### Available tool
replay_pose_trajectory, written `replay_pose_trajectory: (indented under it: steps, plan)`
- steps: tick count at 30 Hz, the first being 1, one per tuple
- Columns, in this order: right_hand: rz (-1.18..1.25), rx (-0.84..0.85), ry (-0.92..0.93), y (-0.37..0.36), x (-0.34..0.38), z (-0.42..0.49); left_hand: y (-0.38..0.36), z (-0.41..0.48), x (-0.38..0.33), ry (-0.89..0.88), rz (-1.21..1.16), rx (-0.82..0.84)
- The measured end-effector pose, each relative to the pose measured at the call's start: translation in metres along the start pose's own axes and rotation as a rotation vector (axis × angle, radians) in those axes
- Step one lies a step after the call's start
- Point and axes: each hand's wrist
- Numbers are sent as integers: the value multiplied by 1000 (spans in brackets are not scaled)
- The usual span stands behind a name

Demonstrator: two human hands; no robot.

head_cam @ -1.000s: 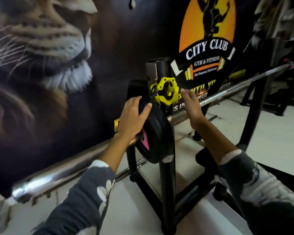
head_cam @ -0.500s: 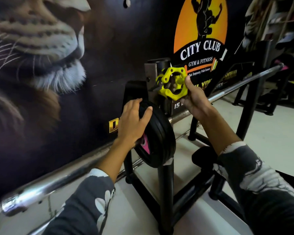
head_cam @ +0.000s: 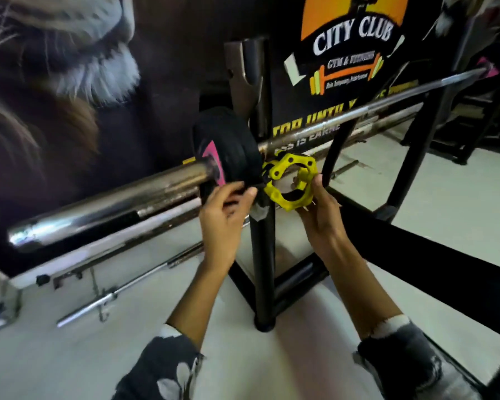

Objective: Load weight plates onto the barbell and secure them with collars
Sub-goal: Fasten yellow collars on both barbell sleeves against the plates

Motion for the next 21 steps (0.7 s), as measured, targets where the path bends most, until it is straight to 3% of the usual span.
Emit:
replay_pose_trajectory:
  steps: [2,6,11,16,21]
  plan:
    - [15,55,-14,-9,-15,-14,-3,-19,3,234,-246,72]
    - [61,157,-51,-39,-45,-40,16,-46,1,400,-464,149]
    - [-155,252,-94,-71,-65,-56,85,-59,2,377,-422,196]
    - [-545,371,-137,-95,-80,-56,157,-52,29,314,-260,450]
    - [-646,297,-147,-138,-119,-64,219,-46,66,325,-232,676]
Point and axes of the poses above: each hand's wrist, its own z-axis towards the middle knuckle, its own y-axis out of the back of the hand, x = y × z, and after that the axes turned 15 degrees about x, right-handed
